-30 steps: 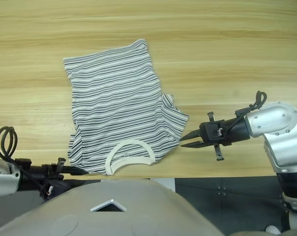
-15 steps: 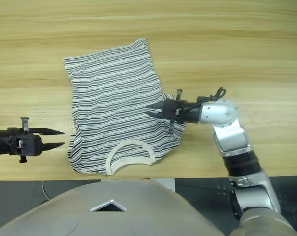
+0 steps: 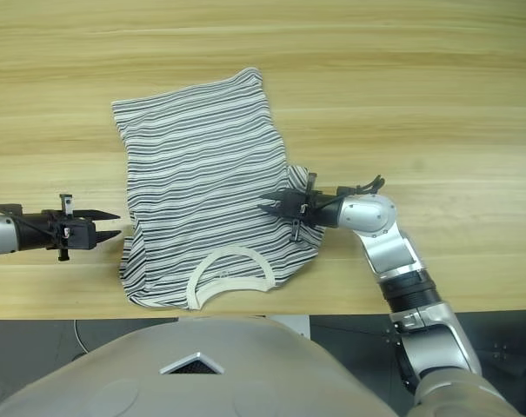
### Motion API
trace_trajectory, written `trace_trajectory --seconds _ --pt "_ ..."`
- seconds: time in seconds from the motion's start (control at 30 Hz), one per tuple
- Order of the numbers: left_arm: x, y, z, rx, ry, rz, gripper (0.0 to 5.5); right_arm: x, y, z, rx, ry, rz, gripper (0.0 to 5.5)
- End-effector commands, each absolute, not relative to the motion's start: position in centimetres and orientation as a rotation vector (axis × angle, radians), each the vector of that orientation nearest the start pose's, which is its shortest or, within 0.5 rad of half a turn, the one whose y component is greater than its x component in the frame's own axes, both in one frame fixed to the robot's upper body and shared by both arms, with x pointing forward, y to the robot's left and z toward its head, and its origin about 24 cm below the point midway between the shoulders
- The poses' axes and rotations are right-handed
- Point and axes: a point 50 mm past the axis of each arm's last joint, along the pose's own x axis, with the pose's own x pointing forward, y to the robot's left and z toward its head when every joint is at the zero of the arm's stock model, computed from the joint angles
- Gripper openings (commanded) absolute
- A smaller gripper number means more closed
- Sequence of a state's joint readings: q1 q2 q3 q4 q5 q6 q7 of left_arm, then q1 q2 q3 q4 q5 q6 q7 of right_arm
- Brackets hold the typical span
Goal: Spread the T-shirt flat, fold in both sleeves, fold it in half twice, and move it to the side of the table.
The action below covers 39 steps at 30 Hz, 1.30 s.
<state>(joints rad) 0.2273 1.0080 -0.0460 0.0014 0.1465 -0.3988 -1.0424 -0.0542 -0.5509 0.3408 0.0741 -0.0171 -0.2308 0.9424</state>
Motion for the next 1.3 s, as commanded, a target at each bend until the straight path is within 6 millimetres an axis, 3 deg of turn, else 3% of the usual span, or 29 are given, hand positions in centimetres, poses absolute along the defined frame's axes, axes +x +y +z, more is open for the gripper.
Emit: trace_trajectory --seconds 0.03,0.6,1.17,1.3 --pt "17.8 27.3 5.4 1.084 0.485 -1.268 1.37 21.7 -14.9 2.5 -0.596 0.155 1.293 0.7" --pt "17.3 25.7 6.0 1.07 0.429 -1.292 1.37 21.7 -15.5 2.3 -0.644 0.175 1.299 0.7" --pt "15.3 27.3 2.0 1.116 0.603 -1.338 1.37 21.5 -15.7 2.5 -0.643 0.172 1.298 0.7" --pt "12.0 27.8 -0.2 1.061 0.734 -1.441 1.37 22.1 -16.0 2.9 -0.663 0.169 1.276 0.7"
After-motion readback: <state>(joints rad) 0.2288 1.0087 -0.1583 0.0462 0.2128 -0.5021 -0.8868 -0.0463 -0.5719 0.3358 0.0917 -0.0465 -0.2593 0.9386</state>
